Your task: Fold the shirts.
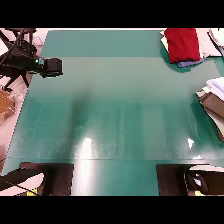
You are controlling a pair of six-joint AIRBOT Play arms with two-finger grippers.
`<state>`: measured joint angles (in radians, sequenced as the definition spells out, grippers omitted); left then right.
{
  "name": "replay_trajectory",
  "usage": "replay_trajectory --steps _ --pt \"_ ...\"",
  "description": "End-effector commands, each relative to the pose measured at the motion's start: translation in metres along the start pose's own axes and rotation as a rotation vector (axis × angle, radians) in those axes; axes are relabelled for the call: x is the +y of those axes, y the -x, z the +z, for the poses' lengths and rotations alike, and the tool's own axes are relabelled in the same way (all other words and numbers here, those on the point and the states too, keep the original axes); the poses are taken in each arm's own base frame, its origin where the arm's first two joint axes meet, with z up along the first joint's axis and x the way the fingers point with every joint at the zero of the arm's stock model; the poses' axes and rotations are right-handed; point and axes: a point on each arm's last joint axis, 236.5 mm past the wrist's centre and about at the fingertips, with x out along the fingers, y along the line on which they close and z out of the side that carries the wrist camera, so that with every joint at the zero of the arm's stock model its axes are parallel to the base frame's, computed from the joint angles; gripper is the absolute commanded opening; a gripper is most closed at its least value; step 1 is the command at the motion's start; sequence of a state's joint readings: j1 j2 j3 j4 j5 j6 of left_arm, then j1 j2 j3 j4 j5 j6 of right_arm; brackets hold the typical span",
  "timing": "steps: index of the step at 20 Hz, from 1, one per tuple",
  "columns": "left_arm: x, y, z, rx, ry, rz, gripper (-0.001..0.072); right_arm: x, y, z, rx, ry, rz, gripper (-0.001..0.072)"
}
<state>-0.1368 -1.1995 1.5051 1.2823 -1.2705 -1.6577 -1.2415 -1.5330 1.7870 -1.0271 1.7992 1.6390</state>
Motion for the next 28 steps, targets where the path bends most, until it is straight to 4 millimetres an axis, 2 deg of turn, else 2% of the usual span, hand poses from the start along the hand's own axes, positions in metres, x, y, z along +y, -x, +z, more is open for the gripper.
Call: replay_trajectory --steps 1,2,3,4,5,6,8,9,10,12,14,15,16,17,18,19,21,22,23,25,26,27,28 --pt "-0.019 0.001 0.000 -0.001 0.037 -0.081 0.0025 -0.046 -0.030 -0.029 0.155 -0.061 -0.087 0.0105" --pt "-0.021 0.002 0.000 0.000 0.042 -0.088 0.0026 -0.050 -0.033 -0.034 0.172 -0.082 -0.071 0.0119" --pt "-0.021 0.002 0.000 0.001 0.045 -0.090 0.0025 -0.054 -0.032 -0.037 0.172 -0.103 -0.064 0.0220" --pt "-0.022 0.002 0.000 0.001 0.045 -0.090 0.0025 -0.052 -0.026 -0.037 0.153 -0.122 -0.024 0.0354" --pt "-0.022 0.002 0.001 0.000 0.046 -0.093 0.0025 -0.054 -0.015 -0.034 0.119 -0.141 0.010 0.0393" --pt "-0.022 0.002 0.001 -0.002 0.046 -0.094 0.0026 -0.060 -0.001 -0.030 0.073 -0.160 0.020 0.0394" --pt "-0.022 0.002 0.004 -0.015 0.043 -0.095 0.0026 -0.059 0.040 -0.016 -0.058 -0.172 0.088 0.0413" --pt "-0.023 0.002 0.005 -0.021 0.040 -0.096 0.0026 -0.049 0.065 -0.008 -0.135 -0.157 0.152 0.0448" --pt "-0.023 0.002 0.006 -0.025 0.040 -0.096 0.0026 -0.034 0.090 -0.001 -0.205 -0.139 0.219 0.0448" --pt "-0.023 0.002 0.007 -0.026 0.041 -0.096 0.0026 0.008 0.140 0.005 -0.325 -0.081 0.351 0.0448" --pt "-0.023 0.002 0.006 -0.023 0.041 -0.096 0.0026 0.078 0.181 -0.010 -0.381 0.087 0.502 0.0447" --pt "-0.023 0.002 0.005 -0.018 0.041 -0.096 0.0026 0.124 0.192 -0.031 -0.367 0.199 0.575 0.0446" --pt "-0.023 0.002 0.004 -0.014 0.041 -0.096 0.0026 0.168 0.196 -0.060 -0.331 0.318 0.631 0.0446" --pt "-0.023 0.002 0.004 -0.015 0.041 -0.096 0.0026 0.213 0.190 -0.101 -0.271 0.444 0.676 0.0447" --pt "-0.023 0.002 0.004 -0.015 0.044 -0.096 0.0026 0.252 0.182 -0.145 -0.212 0.554 0.723 0.0446" --pt "-0.023 0.002 0.004 -0.015 0.044 -0.098 0.0026 0.292 0.176 -0.197 -0.155 0.673 0.800 0.0446" --pt "-0.023 0.002 0.006 -0.023 0.044 -0.099 0.0026 0.352 0.173 -0.301 -0.049 0.851 0.995 0.0441" --pt "-0.023 0.002 0.008 -0.030 0.045 -0.099 0.0026 0.368 0.171 -0.350 0.007 0.933 1.076 0.0428" --pt "-0.023 0.002 0.009 -0.034 0.045 -0.100 0.0025 0.374 0.163 -0.398 0.073 1.013 1.124 0.0425" --pt "-0.023 0.002 0.009 -0.035 0.045 -0.100 0.0026 0.361 0.129 -0.479 0.223 1.173 1.102 0.0421" --pt "-0.023 0.002 0.009 -0.037 0.045 -0.100 0.0026 0.346 0.111 -0.514 0.301 1.255 1.075 0.0301" --pt "-0.024 0.002 0.011 -0.043 0.045 -0.101 0.0026 0.332 0.093 -0.543 0.368 1.326 1.051 0.0130" --pt "-0.024 0.002 0.012 -0.050 0.046 -0.101 0.0026 0.323 0.081 -0.563 0.416 1.361 1.041 0.0069"
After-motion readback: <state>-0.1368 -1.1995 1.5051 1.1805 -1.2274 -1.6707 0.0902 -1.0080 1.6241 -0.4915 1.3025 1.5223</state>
